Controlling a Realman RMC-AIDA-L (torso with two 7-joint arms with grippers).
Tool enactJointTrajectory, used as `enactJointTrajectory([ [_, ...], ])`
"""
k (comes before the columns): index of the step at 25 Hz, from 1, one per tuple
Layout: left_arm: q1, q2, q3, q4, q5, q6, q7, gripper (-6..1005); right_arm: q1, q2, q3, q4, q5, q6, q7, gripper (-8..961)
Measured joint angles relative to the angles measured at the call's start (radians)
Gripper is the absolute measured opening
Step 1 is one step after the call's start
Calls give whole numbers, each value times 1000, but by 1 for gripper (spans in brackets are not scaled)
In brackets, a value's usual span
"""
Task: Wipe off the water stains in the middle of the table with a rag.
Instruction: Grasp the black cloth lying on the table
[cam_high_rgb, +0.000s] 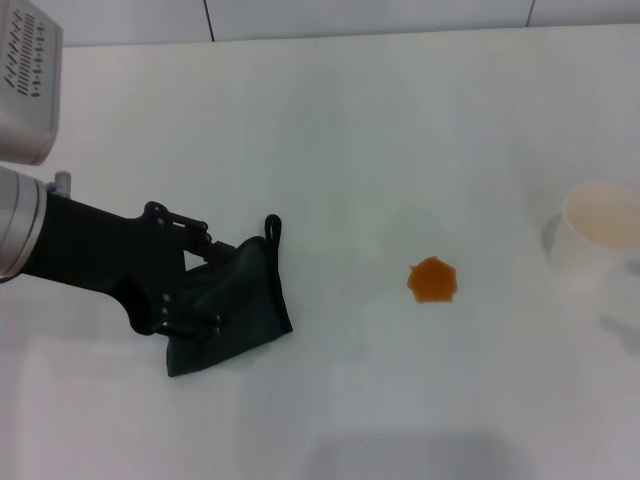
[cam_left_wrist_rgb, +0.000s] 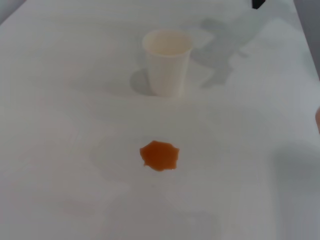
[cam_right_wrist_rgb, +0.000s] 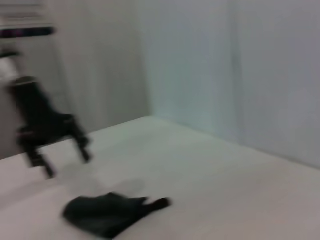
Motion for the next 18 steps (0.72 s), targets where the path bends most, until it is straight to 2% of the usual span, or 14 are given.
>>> enactJointTrajectory([
  [4,0,0,0,0,0,1,0,716,105,-31,1,-21,-70,-104,69,858],
  [6,0,0,1,0,0,0,2,716,150,-39,-1,-35,-96,-126,98,858],
  [12,-1,0,13,0,-1,-2,2,716,224,-14,-19,-150,-190,-144,157,858],
  [18,1,-2,12,-6,-6,-22,0,716,296,-13,-43,-152,-258,-155,199,858],
])
